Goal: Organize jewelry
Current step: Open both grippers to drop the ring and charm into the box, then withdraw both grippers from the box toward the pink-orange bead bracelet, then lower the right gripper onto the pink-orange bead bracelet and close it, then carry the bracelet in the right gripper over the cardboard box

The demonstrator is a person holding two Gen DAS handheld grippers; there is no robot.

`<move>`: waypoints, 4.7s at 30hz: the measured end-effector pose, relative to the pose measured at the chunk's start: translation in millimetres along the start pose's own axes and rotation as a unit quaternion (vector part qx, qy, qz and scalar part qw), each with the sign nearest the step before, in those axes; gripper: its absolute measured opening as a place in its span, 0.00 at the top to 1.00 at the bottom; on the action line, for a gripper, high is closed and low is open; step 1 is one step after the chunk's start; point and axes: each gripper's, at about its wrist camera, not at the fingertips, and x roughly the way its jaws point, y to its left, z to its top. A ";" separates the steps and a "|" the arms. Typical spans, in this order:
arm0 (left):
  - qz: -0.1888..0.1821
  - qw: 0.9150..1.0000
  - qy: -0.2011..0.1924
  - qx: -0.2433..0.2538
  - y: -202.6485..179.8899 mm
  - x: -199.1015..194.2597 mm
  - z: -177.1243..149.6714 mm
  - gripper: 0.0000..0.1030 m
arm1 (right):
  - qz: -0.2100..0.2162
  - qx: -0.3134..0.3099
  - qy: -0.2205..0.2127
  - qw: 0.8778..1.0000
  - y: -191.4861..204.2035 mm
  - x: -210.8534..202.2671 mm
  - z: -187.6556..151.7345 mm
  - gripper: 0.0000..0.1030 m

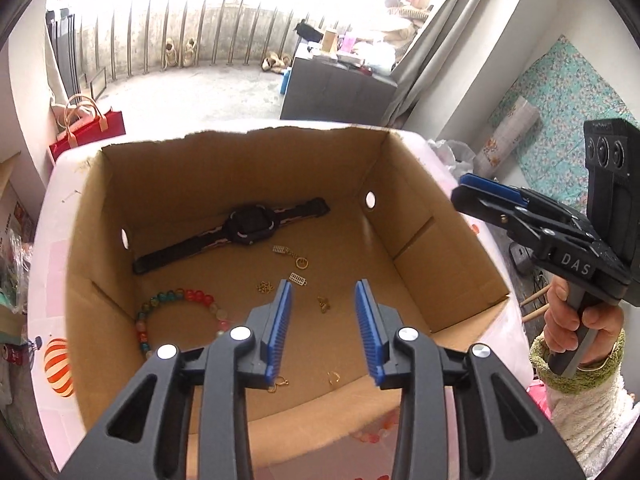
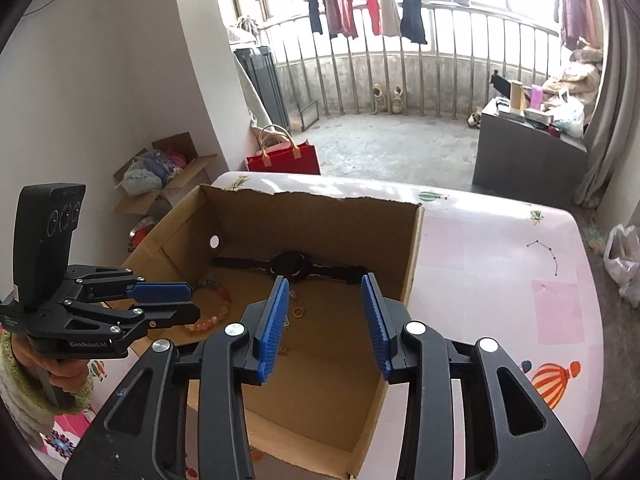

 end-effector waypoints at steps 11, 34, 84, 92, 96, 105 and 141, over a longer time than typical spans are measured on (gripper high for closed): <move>0.031 0.995 -0.090 0.041 -25.4 -95.3 -57.3 0.41 | 0.041 0.050 -0.071 0.995 1.8 -94.9 -53.1 0.42; 0.202 0.977 0.049 -0.036 -12.4 9.8 -165.0 0.13 | -0.152 0.116 0.142 0.971 30.5 6.2 -163.6 0.11; 0.169 0.986 0.005 -0.011 -38.4 -3.4 -168.6 0.05 | -0.085 0.092 0.065 0.990 54.4 -14.0 -161.5 0.10; 0.058 0.993 -0.031 0.093 -100.1 -10.2 -170.9 0.25 | -0.020 0.100 0.078 0.992 49.9 -16.9 -188.5 0.47; 0.022 0.995 0.003 0.100 -111.3 6.1 -168.8 0.55 | 0.007 0.114 0.082 0.990 37.8 -11.3 -184.6 0.66; -0.012 0.996 0.051 0.077 -101.2 30.1 -161.9 0.72 | 0.053 0.049 0.104 0.992 39.6 -2.1 -181.2 0.75; -0.020 0.978 -0.105 0.181 -130.5 -66.8 -92.3 0.92 | 0.053 -0.041 -0.049 0.997 60.5 -70.7 -104.6 0.93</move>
